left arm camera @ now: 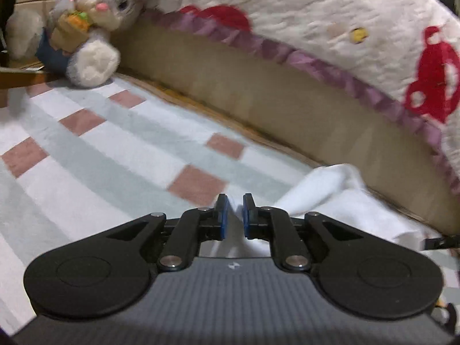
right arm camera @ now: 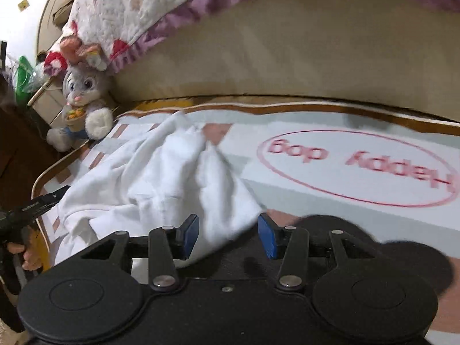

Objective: Fold clothes

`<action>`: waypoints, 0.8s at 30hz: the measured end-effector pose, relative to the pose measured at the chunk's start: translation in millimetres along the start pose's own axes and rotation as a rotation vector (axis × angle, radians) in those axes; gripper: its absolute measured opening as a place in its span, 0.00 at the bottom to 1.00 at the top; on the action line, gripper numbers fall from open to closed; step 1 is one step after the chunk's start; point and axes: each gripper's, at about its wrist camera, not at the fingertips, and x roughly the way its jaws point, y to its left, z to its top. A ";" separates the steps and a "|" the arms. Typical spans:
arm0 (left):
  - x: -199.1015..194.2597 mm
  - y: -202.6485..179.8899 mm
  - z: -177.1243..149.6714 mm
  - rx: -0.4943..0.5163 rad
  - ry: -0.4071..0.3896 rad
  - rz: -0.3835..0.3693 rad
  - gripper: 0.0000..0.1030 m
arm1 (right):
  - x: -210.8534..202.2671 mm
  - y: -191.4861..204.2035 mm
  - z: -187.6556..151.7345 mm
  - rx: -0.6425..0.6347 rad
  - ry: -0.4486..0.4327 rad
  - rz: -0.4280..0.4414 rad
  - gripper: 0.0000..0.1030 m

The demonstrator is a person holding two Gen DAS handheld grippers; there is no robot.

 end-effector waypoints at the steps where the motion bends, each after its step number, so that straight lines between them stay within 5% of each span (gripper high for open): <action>1: 5.0 6.7 0.7 -0.026 0.010 0.005 0.10 | 6.1 0.8 -1.2 -0.018 0.017 -0.017 0.50; 9: -0.8 6.6 -1.2 -0.061 0.028 0.044 0.08 | 22.2 27.8 -40.1 0.271 -0.101 0.172 0.51; 15: -22.9 11.8 4.1 -0.036 -0.001 0.137 0.10 | -7.9 33.2 -43.8 0.358 -0.079 -0.023 0.53; 18: -48.5 37.4 13.8 -0.112 0.001 0.148 0.12 | -14.1 45.2 -32.5 0.264 -0.021 -0.091 0.53; 21: -65.8 52.1 16.6 -0.209 0.046 0.086 0.28 | -16.6 56.9 -20.7 0.160 0.072 -0.115 0.54; 24: -58.3 40.9 10.1 -0.149 0.130 0.081 0.38 | -24.0 72.5 -15.0 0.075 0.086 -0.160 0.59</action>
